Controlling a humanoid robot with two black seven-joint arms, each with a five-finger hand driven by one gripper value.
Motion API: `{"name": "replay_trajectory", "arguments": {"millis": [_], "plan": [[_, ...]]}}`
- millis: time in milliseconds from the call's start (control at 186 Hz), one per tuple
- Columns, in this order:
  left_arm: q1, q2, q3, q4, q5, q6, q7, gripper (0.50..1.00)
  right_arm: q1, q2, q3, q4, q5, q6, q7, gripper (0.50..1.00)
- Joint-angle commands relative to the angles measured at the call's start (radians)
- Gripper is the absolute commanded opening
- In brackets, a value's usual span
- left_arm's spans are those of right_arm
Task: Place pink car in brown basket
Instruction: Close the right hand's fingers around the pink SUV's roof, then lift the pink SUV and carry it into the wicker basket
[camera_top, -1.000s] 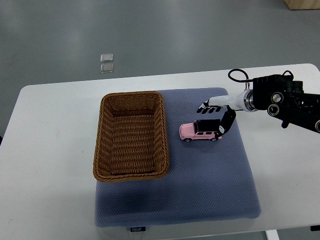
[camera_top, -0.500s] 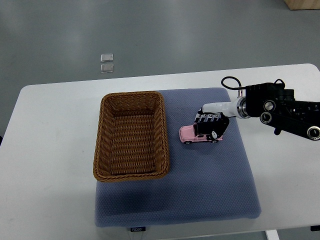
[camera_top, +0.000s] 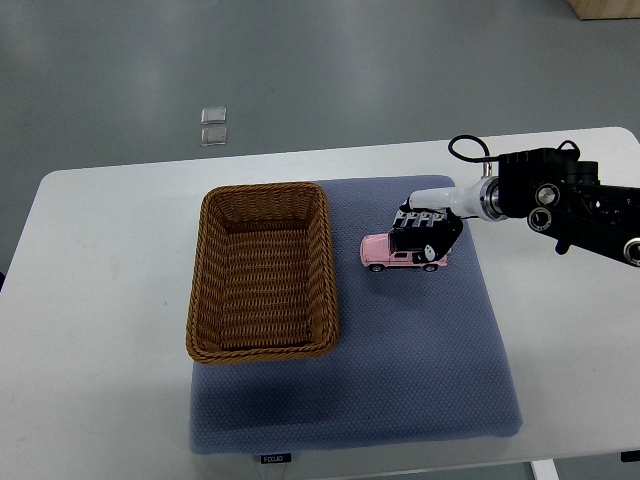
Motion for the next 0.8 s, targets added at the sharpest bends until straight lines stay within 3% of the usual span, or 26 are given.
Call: {"name": "replay_trajectory", "arguments": {"millis": [0, 489, 796], "plan": [[0.000, 0.000, 0.000, 0.000, 0.000, 0.000, 0.000, 1.000, 0.022, -0.014, 0.001, -0.010, 0.006, 0.001, 0.000, 0.500], [0.000, 0.000, 0.000, 0.000, 0.000, 0.000, 0.000, 1.000, 0.198, 0.009, 0.006, -0.043, 0.064, 0.016, 0.003, 0.500], [0.000, 0.000, 0.000, 0.000, 0.000, 0.000, 0.000, 1.000, 0.215, 0.195, 0.006, -0.051, 0.075, 0.018, 0.005, 0.500]]}}
